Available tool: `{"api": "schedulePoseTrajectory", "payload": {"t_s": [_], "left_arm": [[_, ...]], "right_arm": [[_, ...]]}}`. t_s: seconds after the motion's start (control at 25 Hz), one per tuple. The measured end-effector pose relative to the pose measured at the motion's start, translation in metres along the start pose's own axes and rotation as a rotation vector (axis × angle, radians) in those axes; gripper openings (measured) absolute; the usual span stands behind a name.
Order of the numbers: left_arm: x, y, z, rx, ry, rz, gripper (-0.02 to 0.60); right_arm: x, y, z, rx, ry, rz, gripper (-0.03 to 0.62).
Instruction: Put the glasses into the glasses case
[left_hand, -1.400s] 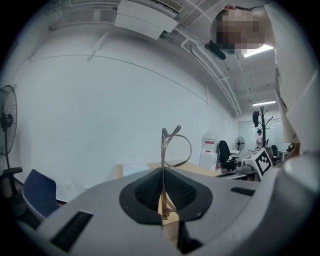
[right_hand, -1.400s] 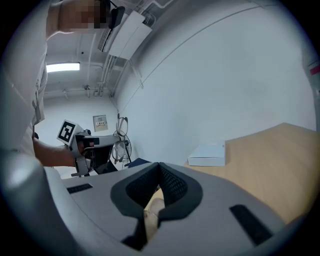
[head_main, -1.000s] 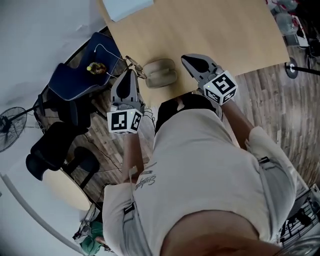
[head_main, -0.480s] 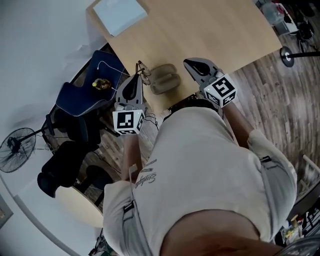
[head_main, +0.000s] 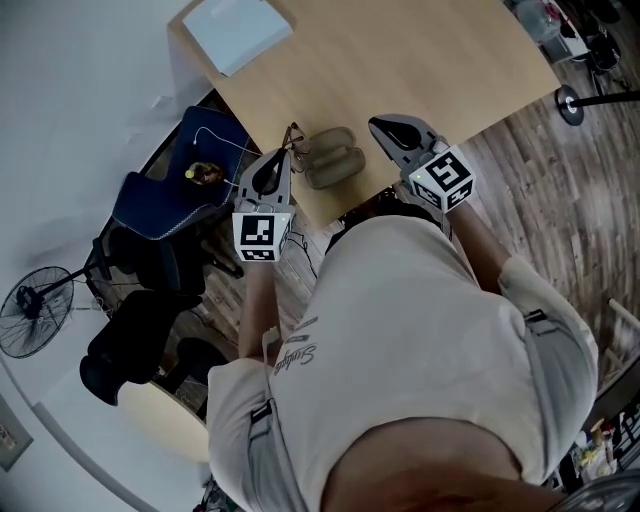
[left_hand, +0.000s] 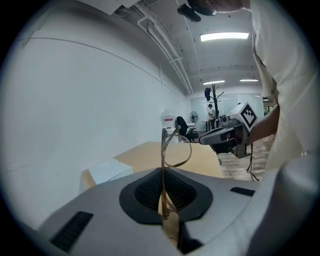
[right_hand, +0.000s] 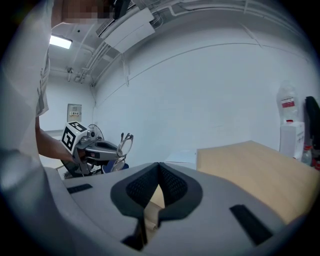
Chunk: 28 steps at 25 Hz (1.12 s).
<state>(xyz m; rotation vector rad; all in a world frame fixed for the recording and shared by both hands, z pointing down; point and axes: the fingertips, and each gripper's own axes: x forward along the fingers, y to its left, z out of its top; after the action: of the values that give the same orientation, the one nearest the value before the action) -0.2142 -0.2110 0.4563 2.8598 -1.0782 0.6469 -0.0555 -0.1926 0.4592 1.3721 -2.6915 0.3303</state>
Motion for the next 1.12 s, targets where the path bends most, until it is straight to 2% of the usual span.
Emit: {"api": "schedulePoseTrajectory", "payload": {"t_s": [0.24, 0.48, 0.76, 1.12], "left_arm": [[0.014, -0.005, -0.021, 0.037, 0.09, -0.051, 0.017], [0.03, -0.009, -0.034, 0.061, 0.142, -0.099, 0.017], [0.049, -0.028, -0.059, 0.123, 0.229, -0.202, 0.017], [0.064, -0.043, -0.093, 0.133, 0.321, -0.304, 0.017]], "right_arm": [[-0.005, -0.008, -0.005, 0.015, 0.003, -0.032, -0.005], [-0.009, -0.018, -0.014, 0.022, 0.012, -0.062, -0.005], [-0.014, -0.026, -0.024, 0.023, 0.012, -0.095, -0.005], [-0.017, -0.032, -0.034, 0.039, 0.017, -0.129, -0.005]]}}
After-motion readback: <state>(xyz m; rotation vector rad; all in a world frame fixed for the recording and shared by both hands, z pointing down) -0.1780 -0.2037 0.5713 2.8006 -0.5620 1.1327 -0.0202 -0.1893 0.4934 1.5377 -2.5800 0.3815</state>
